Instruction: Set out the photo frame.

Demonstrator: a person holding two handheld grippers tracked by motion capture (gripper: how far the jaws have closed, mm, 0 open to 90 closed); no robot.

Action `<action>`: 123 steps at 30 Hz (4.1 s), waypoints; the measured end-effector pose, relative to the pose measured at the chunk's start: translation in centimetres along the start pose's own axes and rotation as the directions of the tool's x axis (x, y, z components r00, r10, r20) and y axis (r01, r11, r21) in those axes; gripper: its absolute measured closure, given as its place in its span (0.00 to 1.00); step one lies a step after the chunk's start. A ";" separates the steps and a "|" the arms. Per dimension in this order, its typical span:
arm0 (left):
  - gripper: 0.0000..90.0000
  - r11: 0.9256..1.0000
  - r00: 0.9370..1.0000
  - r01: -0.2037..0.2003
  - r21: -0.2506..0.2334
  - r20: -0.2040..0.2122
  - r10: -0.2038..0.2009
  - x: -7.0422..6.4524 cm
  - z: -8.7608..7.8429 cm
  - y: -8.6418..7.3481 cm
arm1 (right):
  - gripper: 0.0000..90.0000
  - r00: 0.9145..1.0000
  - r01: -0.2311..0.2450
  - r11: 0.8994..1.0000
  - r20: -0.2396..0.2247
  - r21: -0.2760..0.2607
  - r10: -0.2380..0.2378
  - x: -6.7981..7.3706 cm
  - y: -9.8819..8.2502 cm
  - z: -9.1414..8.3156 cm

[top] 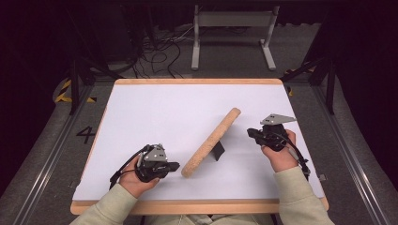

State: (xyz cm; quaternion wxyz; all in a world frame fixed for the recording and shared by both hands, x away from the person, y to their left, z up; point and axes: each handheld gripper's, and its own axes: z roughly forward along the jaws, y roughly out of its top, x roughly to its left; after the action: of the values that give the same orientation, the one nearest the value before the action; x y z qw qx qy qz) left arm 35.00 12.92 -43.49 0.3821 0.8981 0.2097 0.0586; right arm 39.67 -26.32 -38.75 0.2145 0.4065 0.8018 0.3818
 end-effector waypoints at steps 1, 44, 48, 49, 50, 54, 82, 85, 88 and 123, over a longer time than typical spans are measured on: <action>0.96 1.000 1.000 0.007 0.009 0.012 -0.007 -0.1 0.3 0.0 | 0.96 1.000 0.001 1.000 -0.002 -0.002 -0.001 0.0 0.0 -0.2; 0.95 0.992 0.978 -0.122 0.010 0.173 0.118 -4.9 4.7 2.9 | 0.78 0.996 -0.054 0.995 -0.070 -0.082 0.048 0.9 1.1 -3.9; 0.94 0.992 0.975 -0.124 0.004 0.186 0.121 -5.2 5.2 3.3 | 0.72 0.992 -0.083 0.996 -0.102 -0.041 0.079 1.2 1.5 -4.0; 0.94 0.992 0.974 -0.125 0.001 0.188 0.123 -5.3 5.4 3.4 | 0.69 0.991 -0.085 0.996 -0.104 -0.040 0.080 1.3 1.5 -3.9; 0.94 0.992 0.974 -0.127 -0.001 0.190 0.125 -5.5 5.5 3.5 | 0.67 0.990 -0.093 0.995 -0.108 -0.035 0.088 1.5 1.6 -4.0; 0.93 0.991 0.973 -0.131 -0.001 0.189 0.129 -5.6 5.7 3.7 | 0.62 0.989 -0.094 0.995 -0.118 -0.029 0.090 2.0 2.0 -4.0; 0.81 0.995 0.999 -0.001 -0.095 0.035 0.004 -0.7 1.0 2.1 | 0.30 0.980 -0.148 0.983 -0.119 0.108 0.161 6.9 7.2 0.4; 0.80 0.995 1.000 0.009 -0.100 0.021 -0.007 -0.3 0.7 2.0 | 0.28 0.981 -0.148 0.979 -0.108 0.143 0.164 7.1 7.4 1.7; 0.80 0.994 1.000 0.021 -0.105 0.011 -0.020 0.2 0.4 1.8 | 0.27 0.980 -0.157 0.973 -0.096 0.168 0.175 7.4 7.5 2.8; 0.79 0.990 0.998 0.056 -0.131 -0.015 -0.059 1.4 -0.6 1.1 | 0.78 0.902 -0.427 0.817 0.126 0.386 0.412 8.6 8.1 5.9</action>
State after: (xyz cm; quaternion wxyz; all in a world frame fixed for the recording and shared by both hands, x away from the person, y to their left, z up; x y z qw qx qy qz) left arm 36.46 13.25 -42.37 0.4395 0.8642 0.2348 0.0698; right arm 42.53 -13.61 -36.30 0.0511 0.6154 0.7497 0.2379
